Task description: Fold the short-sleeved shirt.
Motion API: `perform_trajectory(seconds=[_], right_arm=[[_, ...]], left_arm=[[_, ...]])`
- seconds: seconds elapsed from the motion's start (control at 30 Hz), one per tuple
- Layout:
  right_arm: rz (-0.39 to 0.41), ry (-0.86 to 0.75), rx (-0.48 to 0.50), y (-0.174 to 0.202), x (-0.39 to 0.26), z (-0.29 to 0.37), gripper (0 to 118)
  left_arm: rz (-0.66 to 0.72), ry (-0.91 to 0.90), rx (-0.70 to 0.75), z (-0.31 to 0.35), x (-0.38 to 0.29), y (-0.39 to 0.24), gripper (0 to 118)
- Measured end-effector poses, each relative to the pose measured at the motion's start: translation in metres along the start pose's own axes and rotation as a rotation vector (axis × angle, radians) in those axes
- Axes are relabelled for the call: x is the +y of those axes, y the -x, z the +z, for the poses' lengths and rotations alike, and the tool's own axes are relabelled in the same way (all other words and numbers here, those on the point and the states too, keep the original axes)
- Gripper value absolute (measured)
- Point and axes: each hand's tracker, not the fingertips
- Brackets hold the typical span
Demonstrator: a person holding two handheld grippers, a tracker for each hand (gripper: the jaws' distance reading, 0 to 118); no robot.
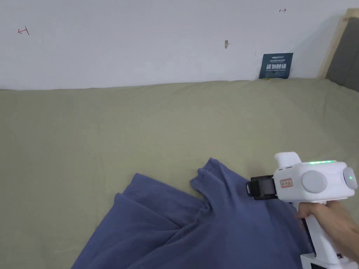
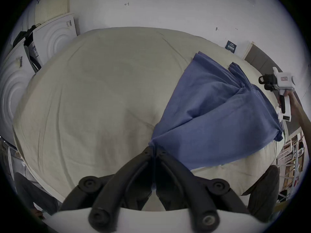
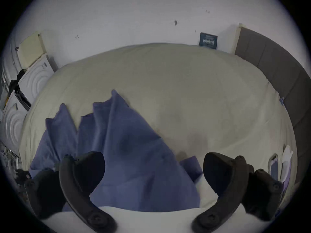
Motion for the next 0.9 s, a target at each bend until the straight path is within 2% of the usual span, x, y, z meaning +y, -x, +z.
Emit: perform_trajectory(seconds=[0.07, 0.13, 0.27, 0.37, 0.43, 0.47, 0.5, 0.53, 0.57, 0.6, 0.67, 0.73, 0.9], right_arm=[[0.011, 0.040, -0.030, -0.004, 0.004, -0.011, 117], [0.028, 0.048, -0.020, -0.008, 0.009, -0.020, 117], [0.087, 0.186, 0.013, -0.010, 0.015, -0.042, 117], [0.203, 0.258, -0.028, -0.004, 0.013, -0.051, 114], [0.317, 0.181, -0.054, 0.002, 0.010, -0.043, 79], [0.304, 0.163, -0.021, 0.005, 0.009, -0.036, 72], [0.266, 0.179, -0.023, 0.007, 0.010, -0.030, 48], [0.260, 0.167, -0.009, 0.009, 0.011, -0.022, 10], [0.286, 0.115, 0.002, 0.012, 0.010, -0.012, 4], [0.288, 0.074, -0.005, 0.014, 0.011, 0.004, 4], [0.267, 0.057, 0.040, 0.015, 0.011, 0.033, 4], [0.282, -0.013, 0.024, 0.020, 0.011, 0.067, 4], [0.284, -0.160, 0.059, 0.021, 0.021, 0.169, 4]], left_arm=[[-0.004, 0.003, 0.004, -0.001, 0.000, 0.001, 0], [-0.012, 0.003, 0.008, -0.002, 0.000, 0.000, 0], [-0.007, 0.014, 0.013, -0.004, 0.002, -0.001, 0], [-0.002, 0.017, 0.017, -0.005, 0.002, -0.001, 0], [0.000, 0.019, 0.016, -0.006, 0.002, -0.001, 0], [0.005, 0.022, 0.013, -0.006, 0.002, -0.001, 0], [0.006, 0.024, 0.013, -0.006, 0.003, 0.000, 0], [0.013, 0.025, 0.014, -0.005, 0.003, 0.000, 0], [0.014, 0.027, 0.015, -0.003, 0.004, -0.001, 0], [0.012, 0.027, 0.015, -0.001, 0.005, -0.002, 0], [0.018, 0.017, 0.016, 0.008, 0.007, -0.002, 0], [0.035, -0.013, 0.014, 0.022, 0.011, -0.001, 0], [0.062, -0.159, -0.049, 0.078, 0.044, -0.003, 0]])
